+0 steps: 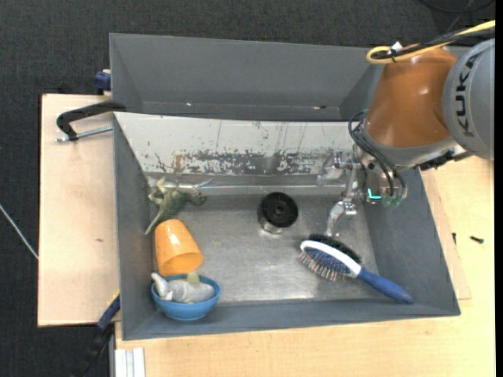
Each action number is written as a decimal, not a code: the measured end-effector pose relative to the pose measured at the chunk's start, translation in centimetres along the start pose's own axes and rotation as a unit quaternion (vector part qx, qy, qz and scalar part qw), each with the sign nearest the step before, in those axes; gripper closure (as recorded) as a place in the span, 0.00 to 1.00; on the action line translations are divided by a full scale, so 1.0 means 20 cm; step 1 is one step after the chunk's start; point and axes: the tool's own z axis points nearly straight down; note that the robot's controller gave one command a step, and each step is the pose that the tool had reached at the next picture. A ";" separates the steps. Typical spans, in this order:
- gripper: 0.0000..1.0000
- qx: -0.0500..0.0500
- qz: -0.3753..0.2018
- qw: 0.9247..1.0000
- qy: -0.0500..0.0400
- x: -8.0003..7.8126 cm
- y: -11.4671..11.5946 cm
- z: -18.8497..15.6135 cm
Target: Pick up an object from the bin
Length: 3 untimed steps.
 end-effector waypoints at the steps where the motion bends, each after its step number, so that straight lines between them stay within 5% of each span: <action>1: 0.00 -0.001 0.077 0.997 -0.010 0.30 -0.05 0.45; 2: 0.00 0.000 0.148 0.989 -0.005 0.40 -0.13 0.31; 3: 0.00 0.000 0.151 0.988 -0.003 0.42 -0.19 0.31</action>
Offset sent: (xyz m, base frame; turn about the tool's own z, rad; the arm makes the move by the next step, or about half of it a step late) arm -0.0632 -0.0108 -0.0918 0.1521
